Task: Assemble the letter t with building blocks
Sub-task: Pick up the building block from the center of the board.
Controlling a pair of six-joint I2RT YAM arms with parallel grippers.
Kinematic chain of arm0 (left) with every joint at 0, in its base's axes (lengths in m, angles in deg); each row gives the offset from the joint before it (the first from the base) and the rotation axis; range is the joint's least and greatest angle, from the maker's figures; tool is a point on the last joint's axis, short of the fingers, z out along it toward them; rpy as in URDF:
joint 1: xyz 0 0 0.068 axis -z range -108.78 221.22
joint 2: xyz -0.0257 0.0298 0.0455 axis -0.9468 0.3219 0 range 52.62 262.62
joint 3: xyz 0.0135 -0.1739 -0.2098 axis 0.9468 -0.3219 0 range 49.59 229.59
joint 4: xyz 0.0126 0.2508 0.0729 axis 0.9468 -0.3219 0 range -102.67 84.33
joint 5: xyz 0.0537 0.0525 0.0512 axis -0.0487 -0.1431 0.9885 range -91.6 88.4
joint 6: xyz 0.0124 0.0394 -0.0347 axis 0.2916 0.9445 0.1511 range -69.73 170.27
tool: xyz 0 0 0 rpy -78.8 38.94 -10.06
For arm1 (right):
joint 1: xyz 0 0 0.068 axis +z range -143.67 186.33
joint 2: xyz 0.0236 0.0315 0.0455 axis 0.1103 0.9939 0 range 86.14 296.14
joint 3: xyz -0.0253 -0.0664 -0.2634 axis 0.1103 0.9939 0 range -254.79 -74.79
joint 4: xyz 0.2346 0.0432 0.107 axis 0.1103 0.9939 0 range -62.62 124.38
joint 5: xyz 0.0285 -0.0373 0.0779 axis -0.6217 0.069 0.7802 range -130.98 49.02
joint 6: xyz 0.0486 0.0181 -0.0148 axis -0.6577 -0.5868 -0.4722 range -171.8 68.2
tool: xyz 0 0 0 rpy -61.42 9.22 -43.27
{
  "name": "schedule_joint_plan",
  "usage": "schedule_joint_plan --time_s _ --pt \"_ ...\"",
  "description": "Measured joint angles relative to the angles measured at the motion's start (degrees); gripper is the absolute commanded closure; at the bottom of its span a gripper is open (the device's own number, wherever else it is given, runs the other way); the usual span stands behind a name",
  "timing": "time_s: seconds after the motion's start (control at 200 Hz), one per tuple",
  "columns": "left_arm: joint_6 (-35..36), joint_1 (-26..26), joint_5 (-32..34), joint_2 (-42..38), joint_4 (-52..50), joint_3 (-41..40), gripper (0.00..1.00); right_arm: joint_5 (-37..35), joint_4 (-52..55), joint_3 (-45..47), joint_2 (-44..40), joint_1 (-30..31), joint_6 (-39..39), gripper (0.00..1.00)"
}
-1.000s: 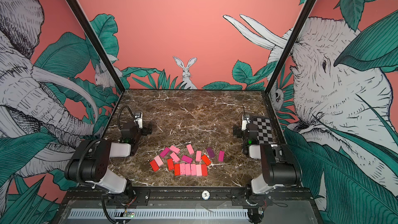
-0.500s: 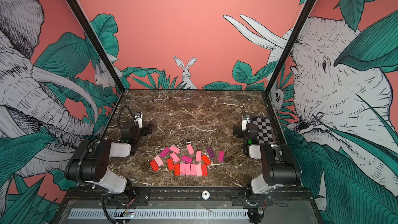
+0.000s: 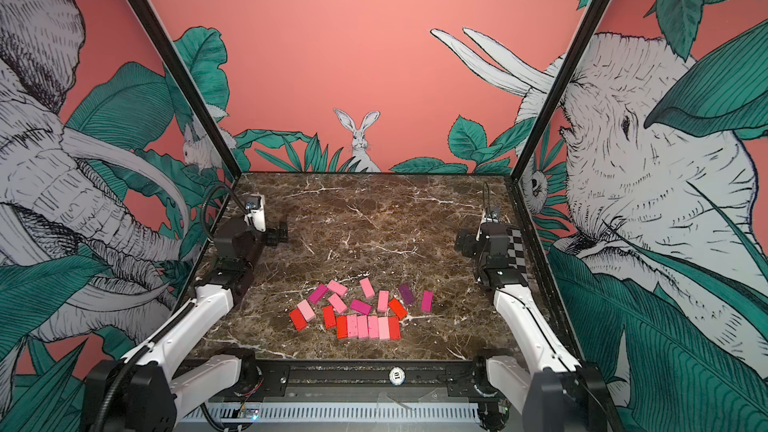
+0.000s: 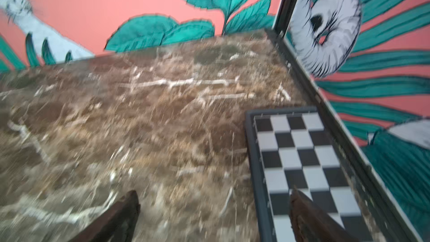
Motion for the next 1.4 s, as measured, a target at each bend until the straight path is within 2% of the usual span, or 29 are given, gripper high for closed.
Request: schedule_joint_plan --time_s 0.265,0.365,0.55,0.755,0.98,1.4 --pt "-5.3 0.6 -2.6 -6.8 -19.9 2.1 0.01 1.9 26.0 -3.4 -5.1 3.8 -8.2 0.16" --pt "-6.4 0.6 -3.8 -7.5 -26.1 4.4 0.01 3.2 32.5 -4.4 -5.1 6.1 -9.7 0.19" --pt "-7.7 0.6 -5.6 -7.6 -32.6 7.6 0.01 5.5 40.5 -7.3 -4.4 11.9 -11.4 0.32" --pt "-8.2 0.6 -6.0 -8.4 -35.6 7.6 0.01 6.0 42.9 -7.5 0.8 18.6 -13.1 0.35" --pt "-8.4 0.6 -6.1 -9.1 -36.0 7.6 0.01 6.2 40.1 -6.6 8.4 24.4 -14.9 0.35" --pt "-8.7 0.6 -6.3 -9.2 -36.3 7.6 0.01 8.1 28.6 -5.3 19.9 28.0 -17.0 0.43"
